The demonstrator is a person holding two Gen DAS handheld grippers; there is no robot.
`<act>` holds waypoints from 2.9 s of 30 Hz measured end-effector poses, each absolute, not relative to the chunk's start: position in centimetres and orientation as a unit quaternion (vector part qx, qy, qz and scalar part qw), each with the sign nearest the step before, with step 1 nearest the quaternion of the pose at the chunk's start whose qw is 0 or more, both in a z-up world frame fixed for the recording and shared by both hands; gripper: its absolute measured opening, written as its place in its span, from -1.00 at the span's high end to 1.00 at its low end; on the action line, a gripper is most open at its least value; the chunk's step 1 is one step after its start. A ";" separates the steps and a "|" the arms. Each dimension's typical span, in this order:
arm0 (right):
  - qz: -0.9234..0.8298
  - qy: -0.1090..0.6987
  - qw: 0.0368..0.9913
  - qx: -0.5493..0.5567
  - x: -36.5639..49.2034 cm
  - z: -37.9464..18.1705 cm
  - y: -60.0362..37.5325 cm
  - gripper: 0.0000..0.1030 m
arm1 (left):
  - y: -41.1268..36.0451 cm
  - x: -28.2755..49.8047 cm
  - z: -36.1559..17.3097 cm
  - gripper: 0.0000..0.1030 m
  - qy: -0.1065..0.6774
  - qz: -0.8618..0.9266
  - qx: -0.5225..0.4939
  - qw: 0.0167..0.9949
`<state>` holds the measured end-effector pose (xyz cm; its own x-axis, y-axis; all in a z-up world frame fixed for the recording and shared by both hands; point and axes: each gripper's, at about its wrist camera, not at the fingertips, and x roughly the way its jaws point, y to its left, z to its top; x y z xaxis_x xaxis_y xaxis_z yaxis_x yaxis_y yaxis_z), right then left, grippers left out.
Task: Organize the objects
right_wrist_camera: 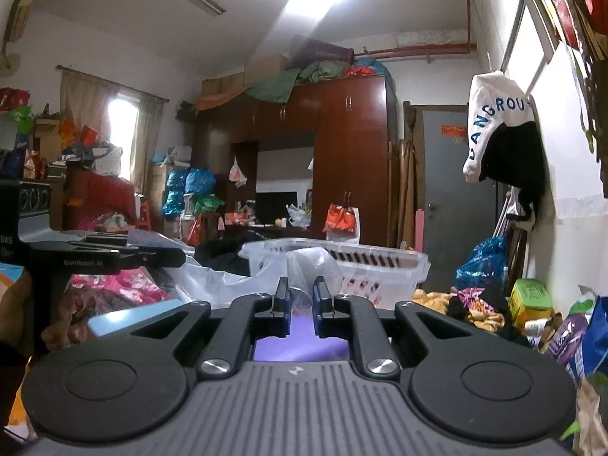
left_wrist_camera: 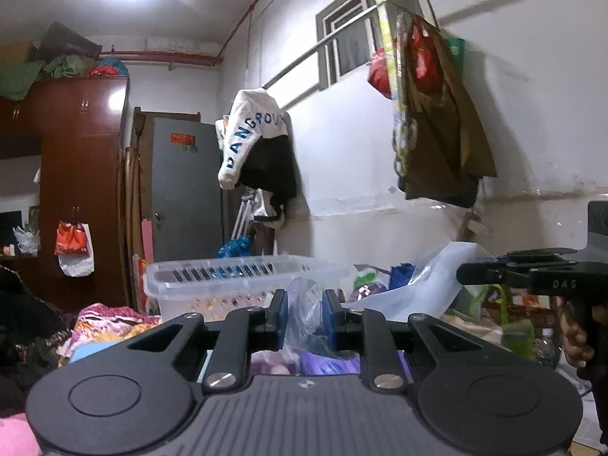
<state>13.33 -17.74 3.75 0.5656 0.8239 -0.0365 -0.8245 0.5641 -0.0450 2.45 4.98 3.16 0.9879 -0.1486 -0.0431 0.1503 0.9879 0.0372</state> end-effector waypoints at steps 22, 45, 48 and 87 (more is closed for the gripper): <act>0.441 0.051 0.895 -0.035 21.7 6.2 -11.9 0.75 | 9.9 16.8 9.4 0.55 0.058 -0.026 0.015 0.998; 0.424 0.110 0.898 -0.048 26.1 6.1 -9.0 0.74 | 12.0 25.1 8.2 0.55 0.125 0.007 0.008 0.992; 0.420 0.113 0.899 -0.047 26.6 6.2 -9.0 0.53 | 12.1 25.4 7.9 0.49 0.125 0.015 0.006 0.992; 0.441 0.082 0.894 0.005 10.7 -3.0 -18.3 -1.00 | 7.4 1.4 -2.8 -0.77 0.082 -0.008 -0.037 0.996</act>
<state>10.69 -18.35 -3.02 0.5978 0.7891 -0.1412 -0.7874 0.6110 0.0818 1.43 7.36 -2.78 0.9865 -0.0225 -0.1623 0.0103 0.9971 -0.0757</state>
